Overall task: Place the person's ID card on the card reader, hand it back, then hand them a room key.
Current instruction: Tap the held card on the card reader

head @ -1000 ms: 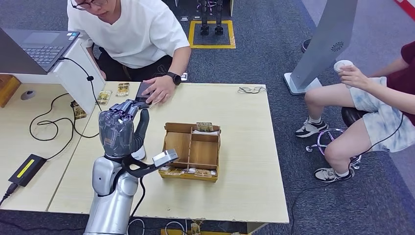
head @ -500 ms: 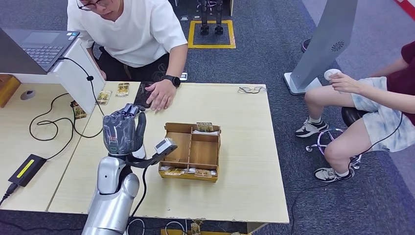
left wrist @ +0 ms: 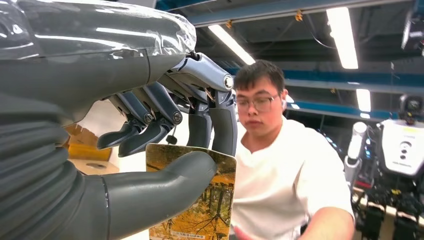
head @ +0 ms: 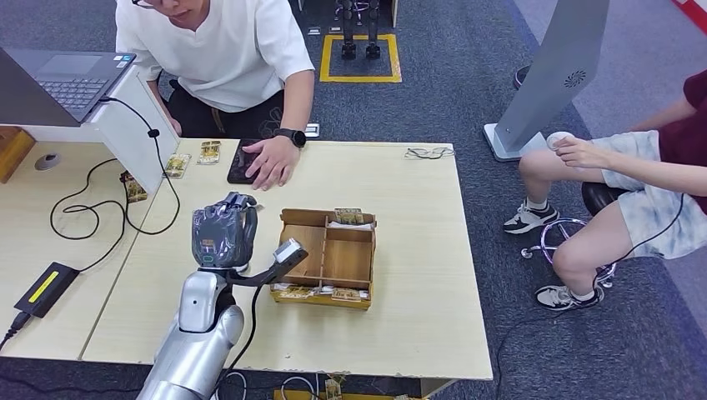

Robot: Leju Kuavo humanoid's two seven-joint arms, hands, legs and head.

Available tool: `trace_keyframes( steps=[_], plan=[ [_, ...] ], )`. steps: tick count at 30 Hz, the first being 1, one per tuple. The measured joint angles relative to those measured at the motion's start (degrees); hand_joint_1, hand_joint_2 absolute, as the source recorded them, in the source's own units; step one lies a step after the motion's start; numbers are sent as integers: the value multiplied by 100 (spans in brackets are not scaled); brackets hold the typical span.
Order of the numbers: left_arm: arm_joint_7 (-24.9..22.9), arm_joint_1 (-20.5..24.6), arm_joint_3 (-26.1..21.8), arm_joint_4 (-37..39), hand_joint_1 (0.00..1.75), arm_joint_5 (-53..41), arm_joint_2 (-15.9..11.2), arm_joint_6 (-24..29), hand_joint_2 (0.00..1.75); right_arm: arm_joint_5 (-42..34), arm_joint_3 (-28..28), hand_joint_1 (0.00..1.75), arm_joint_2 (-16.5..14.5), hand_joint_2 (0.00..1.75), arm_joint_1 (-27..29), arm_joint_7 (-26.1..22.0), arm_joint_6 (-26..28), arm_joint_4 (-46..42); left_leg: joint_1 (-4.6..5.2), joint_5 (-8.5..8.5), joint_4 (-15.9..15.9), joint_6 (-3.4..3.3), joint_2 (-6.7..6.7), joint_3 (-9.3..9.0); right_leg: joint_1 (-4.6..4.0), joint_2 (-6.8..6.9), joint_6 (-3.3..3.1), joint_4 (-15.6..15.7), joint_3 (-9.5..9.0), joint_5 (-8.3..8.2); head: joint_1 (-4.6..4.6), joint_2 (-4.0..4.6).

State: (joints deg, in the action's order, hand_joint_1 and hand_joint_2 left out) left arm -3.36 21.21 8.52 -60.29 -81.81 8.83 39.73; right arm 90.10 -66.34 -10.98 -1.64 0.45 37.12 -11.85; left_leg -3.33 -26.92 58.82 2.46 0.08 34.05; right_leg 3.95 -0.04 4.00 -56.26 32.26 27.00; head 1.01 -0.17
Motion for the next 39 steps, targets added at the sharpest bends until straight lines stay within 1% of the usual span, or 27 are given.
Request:
trace_keyframes(
  steps=[3, 7, 10, 19, 39],
  plan=[
    [-155, 52, 159, 254, 175, 66, -67, -9, 175, 0, 18, 0, 22, 175, 3, 14, -59, 0, 0, 0, 0, 0, 0, 0, 0, 0, 0, 0, 1, 0, 1, 0],
    [-456, 119, 388, 571, 175, 60, -138, -80, 175, -21, 141, 0, 203, 175, 38, -65, -399, -6, 0, 0, 0, 0, 0, 0, 0, 0, 0, 0, 1, 0, 1, 0],
    [-579, 128, 521, 706, 175, 41, -181, -124, 175, -26, 184, 0, 294, 175, 66, -125, -524, -36, 1, 0, 0, -1, 0, 1, 1, 0, 0, 0, 1, 0, 0, 0],
    [-668, 125, 703, 920, 175, 37, -279, -195, 175, -20, 237, 0, 369, 175, 89, -108, -532, -89, -1, 0, 0, 0, 0, 1, -1, 0, 0, 0, 2, 0, 2, 0],
    [-748, 51, 836, 986, 175, 31, -400, -391, 175, -14, 243, 0, 392, 175, 99, -75, -519, -103, 0, 0, 0, 0, -1, 3, 0, 1, 0, 0, 1, 0, 1, 0]
  ],
)
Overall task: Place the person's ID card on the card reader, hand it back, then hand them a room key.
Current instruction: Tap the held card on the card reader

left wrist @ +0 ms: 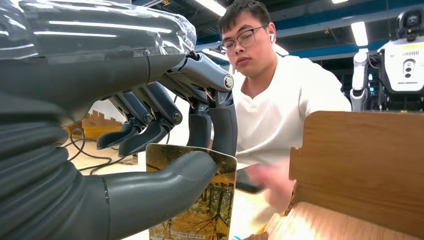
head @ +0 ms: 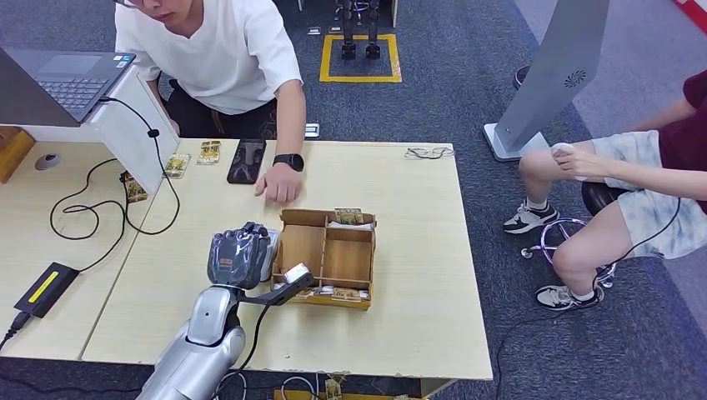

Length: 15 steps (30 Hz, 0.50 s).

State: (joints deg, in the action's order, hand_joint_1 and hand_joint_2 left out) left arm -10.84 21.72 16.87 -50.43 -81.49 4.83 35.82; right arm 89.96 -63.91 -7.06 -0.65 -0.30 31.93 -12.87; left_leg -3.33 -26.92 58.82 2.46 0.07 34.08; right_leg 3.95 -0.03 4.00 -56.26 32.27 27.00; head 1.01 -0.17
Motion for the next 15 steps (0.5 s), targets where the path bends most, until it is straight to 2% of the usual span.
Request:
trace_keyframes(
  steps=[4, 15],
  plan=[
    [84, -4, 16, 1, 175, 56, -15, -281, 175, 3, 1, 0, 0, 175, 2, 23, -7, -1, 0, 0, 0, 0, 0, 0, 0, 0, 0, 0, -1, 0, -1, 0],
    [866, 21, 380, 1, 175, 631, -164, -1032, 175, 3, 126, 0, 3, 175, 5, 29, -33, -34, 0, 0, 0, 0, -5, -4, 0, 10, 1, 0, -11, 1, 1, 0]
  ],
)
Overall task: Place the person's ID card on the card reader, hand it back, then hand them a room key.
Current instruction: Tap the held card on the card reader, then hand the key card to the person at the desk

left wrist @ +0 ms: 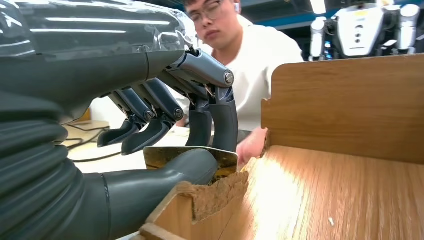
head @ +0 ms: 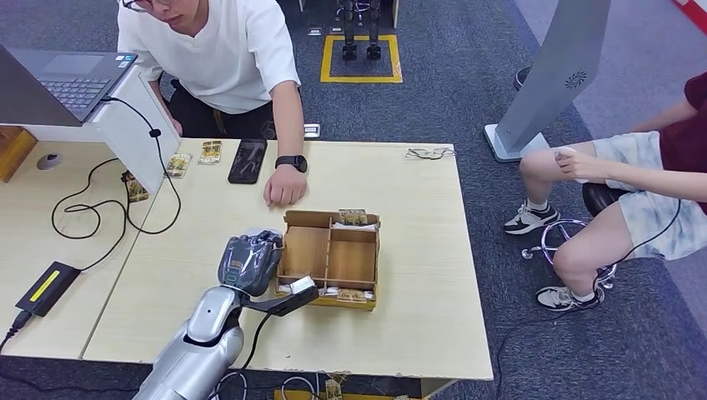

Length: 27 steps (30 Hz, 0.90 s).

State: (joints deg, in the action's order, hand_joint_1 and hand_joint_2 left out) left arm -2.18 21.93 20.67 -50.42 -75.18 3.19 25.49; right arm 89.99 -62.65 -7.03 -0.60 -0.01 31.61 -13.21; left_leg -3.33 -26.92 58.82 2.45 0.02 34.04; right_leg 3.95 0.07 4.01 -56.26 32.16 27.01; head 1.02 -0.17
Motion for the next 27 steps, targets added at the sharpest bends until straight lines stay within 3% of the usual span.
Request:
trace_keyframes(
  steps=[10, 27],
  plan=[
    [259, 67, 232, 0, 175, 304, -135, -363, 175, 0, 107, 0, 7, 175, 0, 10, 3, -5, 0, -1, -1, -1, -4, -23, 0, 6, 0, 0, -26, 2, 1, 0],
    [261, 73, 328, 0, 175, 347, -186, -390, 175, 0, 145, 0, 10, 175, 0, 23, 10, -5, 0, -1, -1, -1, -4, -36, 0, 6, 0, 0, -40, 2, 0, 0]
  ],
)
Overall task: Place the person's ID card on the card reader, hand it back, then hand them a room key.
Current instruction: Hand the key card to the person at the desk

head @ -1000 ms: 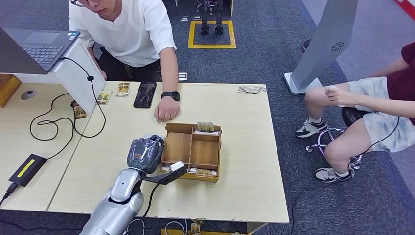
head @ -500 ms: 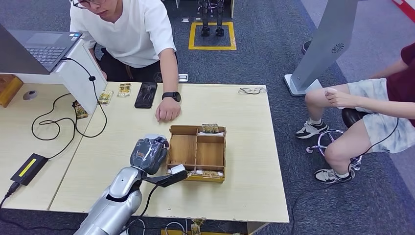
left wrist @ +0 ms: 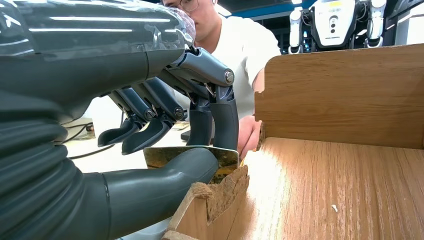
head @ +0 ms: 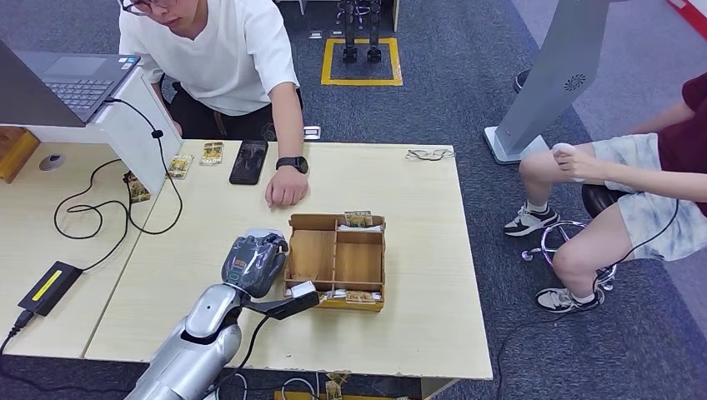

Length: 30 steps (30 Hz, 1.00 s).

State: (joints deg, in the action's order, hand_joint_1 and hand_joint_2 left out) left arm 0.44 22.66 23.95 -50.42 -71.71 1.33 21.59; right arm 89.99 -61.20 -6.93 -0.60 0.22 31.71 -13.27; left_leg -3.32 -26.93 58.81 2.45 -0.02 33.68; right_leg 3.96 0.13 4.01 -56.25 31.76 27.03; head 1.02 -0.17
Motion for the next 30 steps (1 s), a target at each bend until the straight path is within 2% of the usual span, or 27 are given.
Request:
trace_keyframes(
  steps=[9, 15, 21, 26, 30],
  plan=[
    [-2, -6, 5, 0, 175, 32, -3, 36, 175, 0, 14, 0, 0, 175, 0, 17, 7, 0, 0, 0, 0, 0, 0, -2, 0, 0, 0, 0, -2, 0, -1, 0],
    [101, -172, 5, -53, 175, 286, 24, 797, 175, -4, 14, 0, 0, 175, 15, -33, 16, 0, 0, 0, 0, 0, 2, 2, 0, -4, 0, 0, 8, 0, 0, 0],
    [357, -414, -21, -483, 175, 455, 114, 1667, 175, -34, 2, 0, -1, 175, 40, -131, 59, 2, 0, 0, 0, 0, 2, 15, 0, -4, -1, 0, 21, 1, -1, 0],
    [828, -603, -291, -940, 175, 533, 236, 1801, 175, -111, -59, 0, -149, 175, 21, 2, 521, 32, -2, 0, 0, 0, 4, 20, -2, -6, -4, 0, 28, 3, -1, 0],
    [1044, -683, -506, -1119, 175, 586, 335, 1801, 175, -116, -80, 0, -233, 175, 0, 33, 614, 107, -2, 0, 0, 0, 3, 22, -2, -6, -4, -1, 30, 3, -1, 0]
  ],
)
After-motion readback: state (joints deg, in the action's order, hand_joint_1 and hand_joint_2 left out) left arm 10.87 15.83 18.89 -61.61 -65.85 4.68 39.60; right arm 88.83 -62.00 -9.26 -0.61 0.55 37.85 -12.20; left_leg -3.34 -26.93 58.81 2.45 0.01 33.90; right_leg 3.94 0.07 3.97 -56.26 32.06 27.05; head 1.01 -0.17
